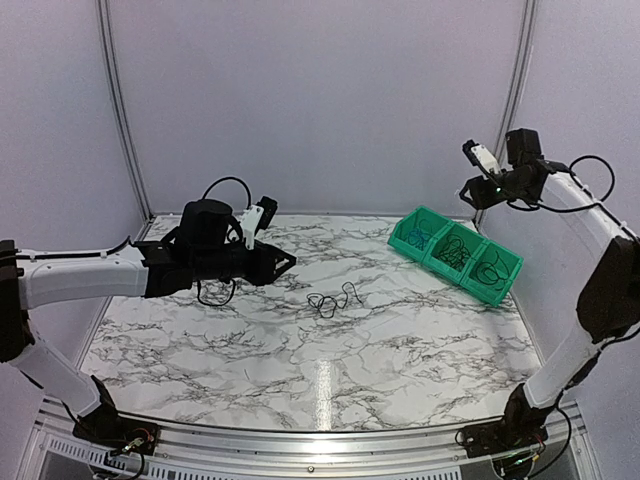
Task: Untangle the cables
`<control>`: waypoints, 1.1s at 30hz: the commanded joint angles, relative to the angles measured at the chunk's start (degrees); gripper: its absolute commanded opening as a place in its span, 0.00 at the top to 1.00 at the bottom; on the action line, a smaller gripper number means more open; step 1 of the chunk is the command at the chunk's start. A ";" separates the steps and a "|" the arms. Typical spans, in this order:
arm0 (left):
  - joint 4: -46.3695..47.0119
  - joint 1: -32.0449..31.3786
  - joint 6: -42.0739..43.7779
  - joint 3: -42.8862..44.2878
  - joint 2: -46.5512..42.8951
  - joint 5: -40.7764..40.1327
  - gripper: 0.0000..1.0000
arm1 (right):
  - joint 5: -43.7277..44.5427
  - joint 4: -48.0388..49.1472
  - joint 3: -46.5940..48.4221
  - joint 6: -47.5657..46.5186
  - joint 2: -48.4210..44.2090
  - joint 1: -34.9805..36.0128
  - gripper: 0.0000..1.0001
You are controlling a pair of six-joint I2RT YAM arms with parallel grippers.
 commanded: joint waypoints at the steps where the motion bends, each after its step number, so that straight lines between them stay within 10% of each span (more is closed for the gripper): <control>1: -0.56 0.12 -0.75 1.22 0.35 1.05 0.63 | -8.79 1.82 -6.70 -2.59 -3.11 4.24 0.60; 10: -2.44 0.17 -6.38 2.89 7.51 1.99 0.62 | -15.44 16.07 -22.80 -11.12 -0.91 21.82 0.62; 33: -4.94 0.19 -6.14 4.67 9.28 1.45 0.60 | -17.89 13.17 -4.30 -7.53 29.13 27.48 0.58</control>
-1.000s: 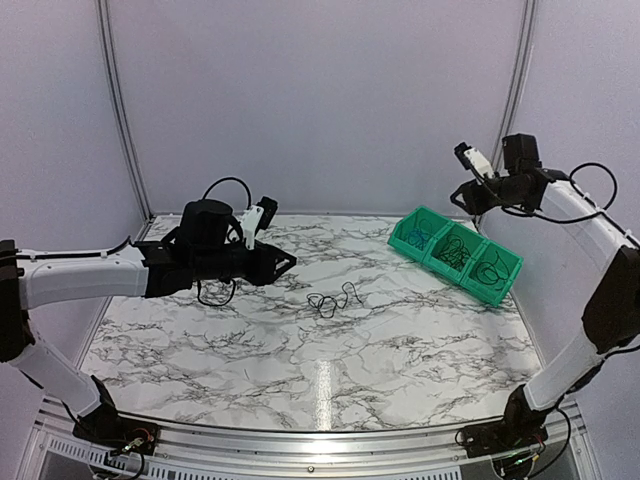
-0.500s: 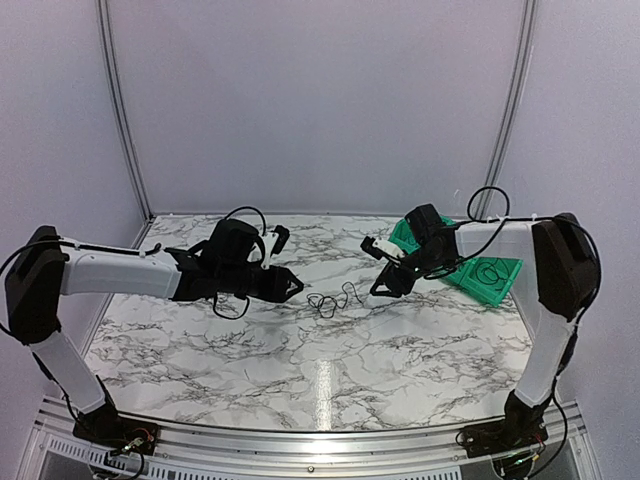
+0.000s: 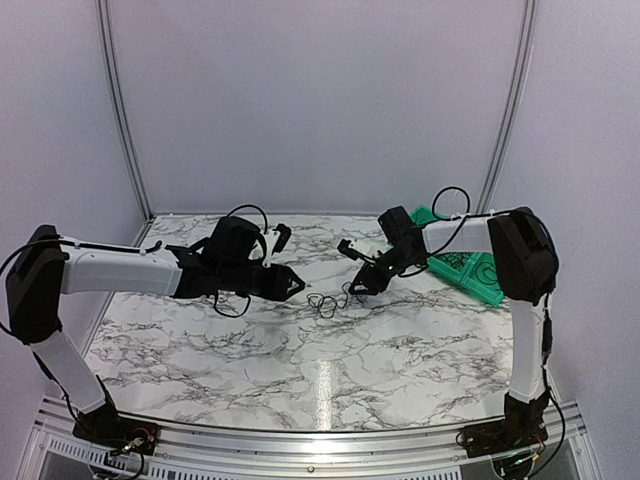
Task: Untangle the cables
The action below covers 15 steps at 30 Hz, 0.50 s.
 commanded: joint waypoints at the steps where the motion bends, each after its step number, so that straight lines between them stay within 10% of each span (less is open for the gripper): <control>1: -2.18 0.19 1.68 1.84 -2.15 -0.68 0.60 | -1.35 -0.36 2.03 0.40 1.53 0.67 0.60; 8: -2.60 0.20 2.29 1.79 -2.65 -1.53 0.60 | -4.08 -2.27 2.37 0.09 0.21 1.43 1.00; 15: -2.47 0.10 2.78 1.04 -2.27 -4.96 0.57 | -5.83 -5.38 -2.86 0.32 -11.29 1.43 1.00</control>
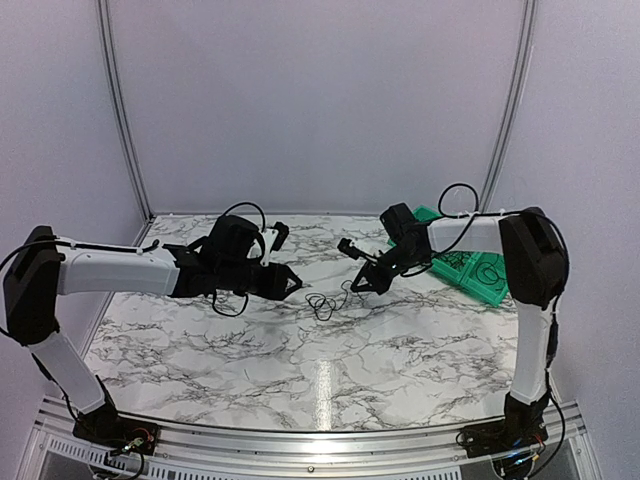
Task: Untangle the cables
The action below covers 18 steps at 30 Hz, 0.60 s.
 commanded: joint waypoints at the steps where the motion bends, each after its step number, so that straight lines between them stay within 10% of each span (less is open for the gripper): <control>1: -1.18 0.10 1.37 0.93 -1.07 -3.61 0.57 | -2.86 -2.07 -3.43 0.16 -10.51 0.51 1.00; 18: 6.66 -3.95 -4.63 -0.82 12.05 -1.12 0.64 | 2.84 3.08 -11.75 0.32 -14.12 -1.38 1.00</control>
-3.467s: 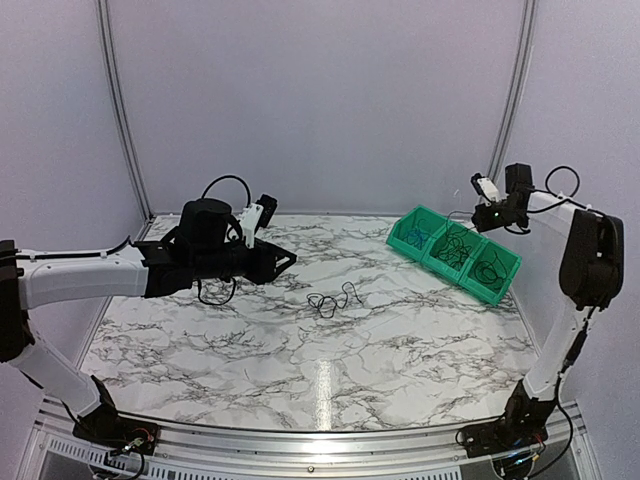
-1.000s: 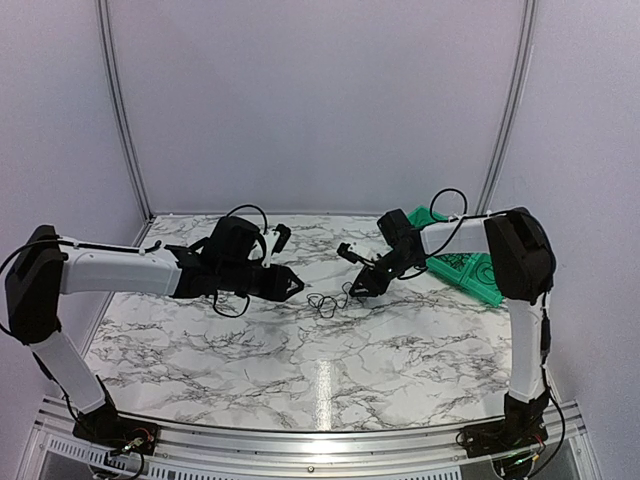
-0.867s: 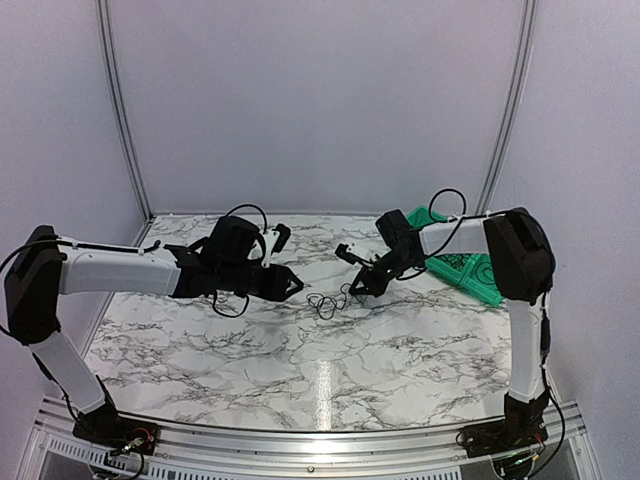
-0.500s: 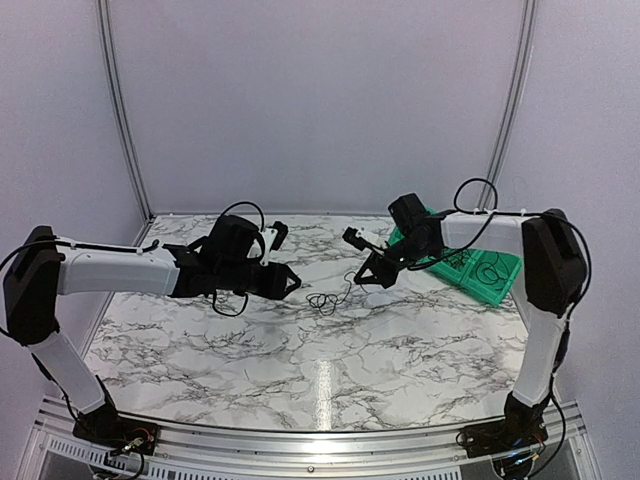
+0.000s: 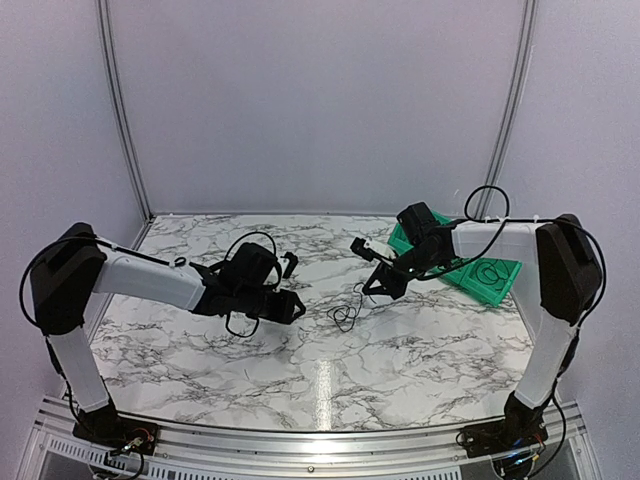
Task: Untangle the cables
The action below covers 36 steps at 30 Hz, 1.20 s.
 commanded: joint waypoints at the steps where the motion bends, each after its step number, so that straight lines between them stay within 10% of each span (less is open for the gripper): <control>1: 3.47 -1.87 -0.88 1.95 5.08 1.79 0.64 | 4.86 2.70 0.33 1.80 0.54 -1.68 1.00; 25: 2.89 -1.04 -14.89 24.77 26.08 7.20 0.62 | 4.82 3.32 -0.29 3.43 2.26 -6.81 1.00; 36: -0.57 -0.38 -14.63 30.00 30.32 5.93 0.99 | 2.26 1.89 0.25 3.52 -2.57 -6.77 1.00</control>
